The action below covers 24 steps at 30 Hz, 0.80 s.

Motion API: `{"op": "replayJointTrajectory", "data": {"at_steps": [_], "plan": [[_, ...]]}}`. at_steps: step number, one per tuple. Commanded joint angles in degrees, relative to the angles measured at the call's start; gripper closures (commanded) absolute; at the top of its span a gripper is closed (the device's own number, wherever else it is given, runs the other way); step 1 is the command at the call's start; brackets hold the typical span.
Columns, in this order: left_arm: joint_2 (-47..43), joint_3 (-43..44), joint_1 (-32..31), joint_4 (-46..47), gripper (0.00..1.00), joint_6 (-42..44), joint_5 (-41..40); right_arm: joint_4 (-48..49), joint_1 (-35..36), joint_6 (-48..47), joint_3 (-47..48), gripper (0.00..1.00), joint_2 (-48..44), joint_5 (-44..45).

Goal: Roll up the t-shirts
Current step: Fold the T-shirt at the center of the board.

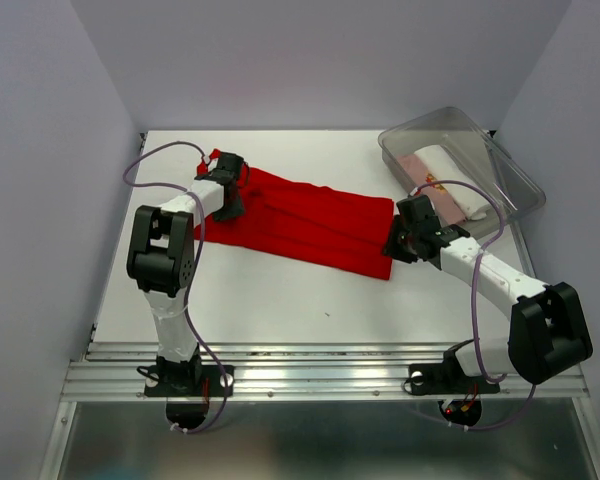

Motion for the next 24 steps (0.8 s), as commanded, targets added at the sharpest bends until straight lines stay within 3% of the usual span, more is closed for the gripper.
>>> {"op": "replayJointTrajectory", "data": {"at_steps": [1,4,14,24], "plan": [[-0.3,-0.2,-0.2,-0.8,0.54,0.0,-2.4,1.5,-0.2,-0.6,0.2,0.66,-0.3,-0.3],[-0.1,-0.6,-0.2,-0.3,0.59,-0.4,-2.0,1.5,-0.2,-0.8,0.2,0.66,-0.3,-0.2],[0.3,1.5,-0.2,-0.8,1.0,0.5,-1.8,1.5,-0.2,-0.6,0.4,0.66,-0.2,-0.3],[-2.8,-0.6,0.0,-0.2,1.0,-1.6,-2.2,1.5,-0.2,-0.5,0.3,0.66,-0.2,-0.4]]}}
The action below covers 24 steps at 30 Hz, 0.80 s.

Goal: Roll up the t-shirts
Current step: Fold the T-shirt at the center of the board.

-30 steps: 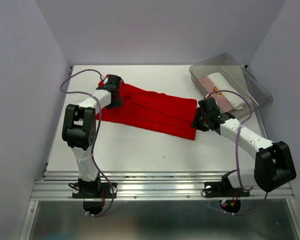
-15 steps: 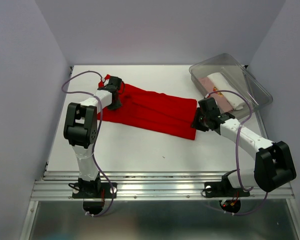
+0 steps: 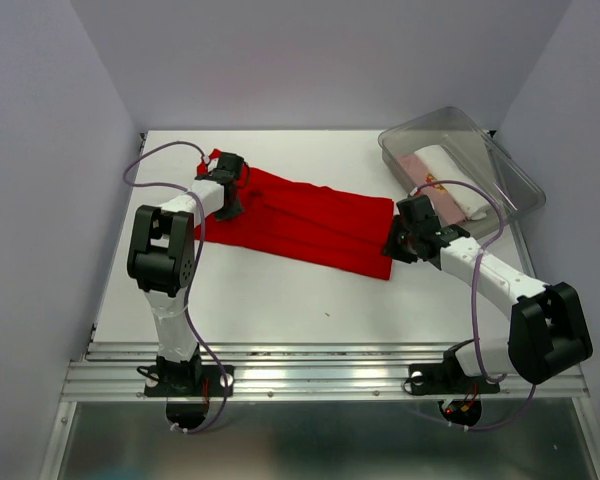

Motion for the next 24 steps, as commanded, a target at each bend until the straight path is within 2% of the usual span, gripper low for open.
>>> {"op": "replayJointTrajectory", "data": {"at_steps": [1,6,13,24], "plan": [[-3.7,-1.3,0.1,0.3,1.0,-2.0,-0.9,1.5,-0.2,-0.5,0.3,0.66,-0.2,-0.3],[-5.8,-5.1,1.2,4.2,1.0,-4.1,1.6,1.5,-0.2,-0.7,0.4,0.66,-0.2,-0.4],[-7.8,-5.0,1.4,5.3,1.0,-4.6,1.3,1.5,-0.2,-1.0,0.8,0.66,0.1,-0.6],[-5.2,3.3,2.0,2.2,1.0,-2.9,-0.4,1.7,-0.2,-1.0,1.1,0.66,0.7,-0.6]]}}
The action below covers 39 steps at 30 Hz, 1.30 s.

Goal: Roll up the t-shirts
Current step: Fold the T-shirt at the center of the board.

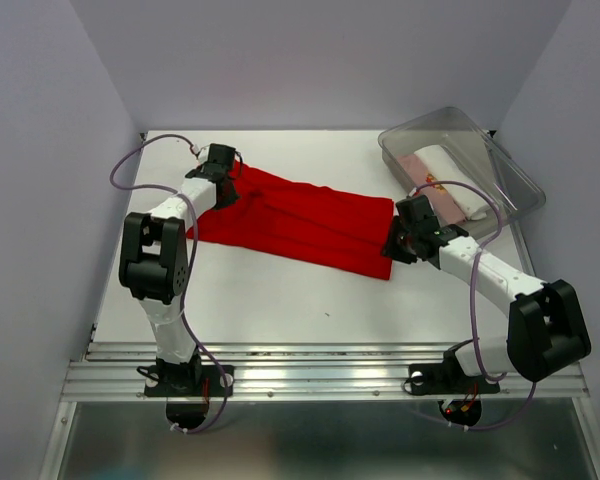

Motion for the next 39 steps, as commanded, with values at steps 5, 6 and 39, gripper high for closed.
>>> {"op": "replayJointTrajectory", "data": {"at_steps": [5,6,39], "plan": [[-0.9,2.5,0.5,-1.2,0.96,0.3,-1.6,1.7,-0.2,-0.6,0.7,0.66,0.0,-0.4],[-1.1,1.1,0.8,-1.1,0.91,0.0,-1.6,1.7,-0.2,-0.6,0.7,0.66,0.2,-0.4],[-0.5,-5.3,2.7,4.9,0.85,0.0,4.6,1.9,-0.2,-0.6,1.0,0.66,0.3,-1.4]]}}
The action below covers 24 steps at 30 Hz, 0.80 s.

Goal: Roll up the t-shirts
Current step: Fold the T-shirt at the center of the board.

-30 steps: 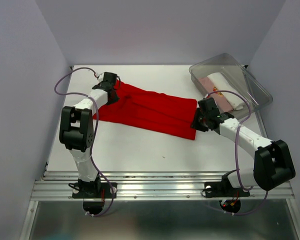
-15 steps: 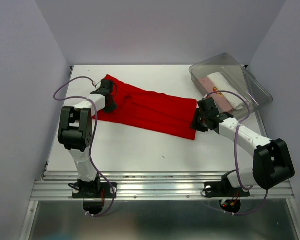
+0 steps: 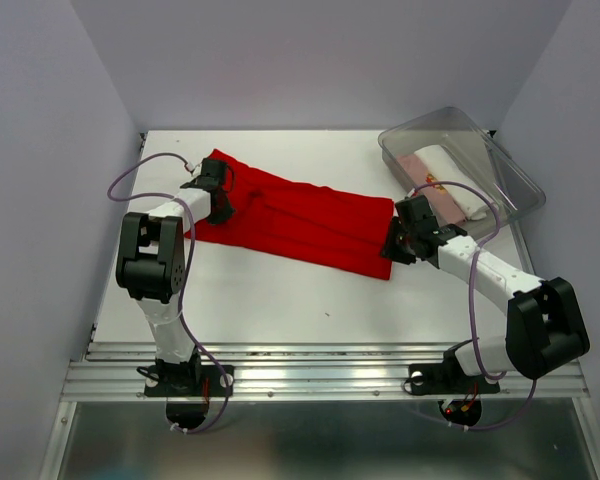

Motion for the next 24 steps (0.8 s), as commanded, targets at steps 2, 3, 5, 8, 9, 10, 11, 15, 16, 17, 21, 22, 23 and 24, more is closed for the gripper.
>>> {"op": "replayJointTrajectory", "data": {"at_steps": [2,3,5,8,9,10,11,15,16,17,21,22,23,24], "plan": [[-0.1,1.8,0.1,1.3,0.87,0.8,0.2,1.7,-0.2,-0.4,0.9,0.66,-0.4,-0.3],[-0.1,2.0,0.1,1.2,0.87,0.7,0.2,1.7,-0.2,-0.3,0.9,0.66,-0.5,-0.3],[-0.2,2.0,0.2,1.2,0.97,0.7,0.3,1.7,-0.2,-0.2,0.9,0.66,-0.6,-0.4],[-0.8,2.1,0.1,1.2,1.0,0.7,0.2,1.7,-0.2,-0.2,0.9,0.66,-0.7,-0.5],[-0.9,2.2,0.1,1.2,1.0,0.7,0.0,1.7,-0.2,-0.2,0.9,0.66,-0.7,-0.6],[-1.4,2.2,0.1,1.2,1.0,0.8,0.0,1.7,-0.2,-0.2,0.9,0.66,-0.6,-0.7],[-1.8,2.0,0.2,1.4,1.0,0.7,0.0,1.7,-0.2,-0.2,1.0,0.66,-0.6,-0.7],[-3.1,0.9,0.1,2.9,1.0,0.3,0.4,1.7,-0.2,-0.2,1.0,0.66,-0.7,-0.9],[-3.6,0.9,0.2,3.1,1.0,0.1,0.4,1.7,-0.2,-0.1,1.0,0.66,-0.8,-0.9],[-3.7,0.9,0.2,3.3,1.0,0.1,0.4,1.7,-0.2,0.0,0.9,0.66,-0.8,-0.9],[-3.5,2.1,0.2,2.9,1.0,0.3,0.4,1.7,-0.2,-0.1,1.0,0.66,-0.5,-1.0],[-3.5,2.6,0.1,2.8,1.0,0.4,0.4,1.7,-0.2,-0.1,1.0,0.66,-0.5,-1.0],[-3.6,2.8,0.1,2.7,1.0,0.4,0.4,1.7,-0.2,-0.1,1.1,0.66,-0.4,-1.0],[-3.7,3.0,0.1,2.7,1.0,0.4,0.6,1.7,-0.2,-0.1,1.1,0.66,-0.4,-1.0]]}}
